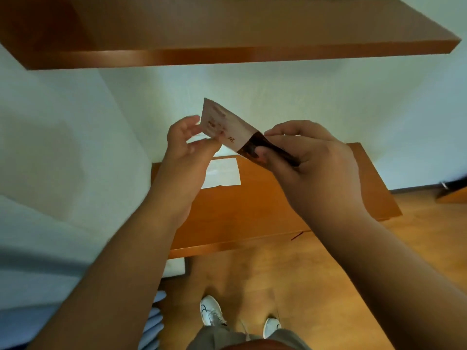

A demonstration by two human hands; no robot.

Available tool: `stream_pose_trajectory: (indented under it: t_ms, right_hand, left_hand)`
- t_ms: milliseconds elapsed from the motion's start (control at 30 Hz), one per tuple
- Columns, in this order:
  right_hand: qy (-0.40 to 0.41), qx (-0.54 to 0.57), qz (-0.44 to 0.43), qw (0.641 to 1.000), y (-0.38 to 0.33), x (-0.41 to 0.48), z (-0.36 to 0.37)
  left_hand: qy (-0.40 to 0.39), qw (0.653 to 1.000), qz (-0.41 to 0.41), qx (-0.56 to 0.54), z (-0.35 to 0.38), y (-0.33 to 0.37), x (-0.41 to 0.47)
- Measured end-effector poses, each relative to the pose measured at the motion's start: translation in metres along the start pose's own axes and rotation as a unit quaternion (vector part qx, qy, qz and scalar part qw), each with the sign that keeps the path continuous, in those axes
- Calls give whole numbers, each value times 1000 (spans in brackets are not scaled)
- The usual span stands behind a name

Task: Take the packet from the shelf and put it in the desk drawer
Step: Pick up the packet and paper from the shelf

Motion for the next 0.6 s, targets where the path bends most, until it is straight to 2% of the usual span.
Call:
stream_pose_trajectory:
  t_ms: [100,233,400,600]
  right_hand:
    - [-30,50,53,997,15,-10,-1]
    - [-98,75,96,988,52,-38,-9]
    - [-199,78,132,968,96,-81,-8]
    - [-248,137,200,938,138,-112,7]
  left_hand:
    - [-58,996,-56,-22,3,-14,-11]
    - [-96,993,-71,17,30,-41,-42]
    - [-77,994,-78,15,70,-72,-72]
    - [-36,996,-83,-3,103,-99,-98]
Point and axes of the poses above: each hand's wrist, its own x-axis towards the middle knuckle, its own z-axis out of the palm, y = z × x, the point moved 3 cm from there along x, towards the middle knuckle
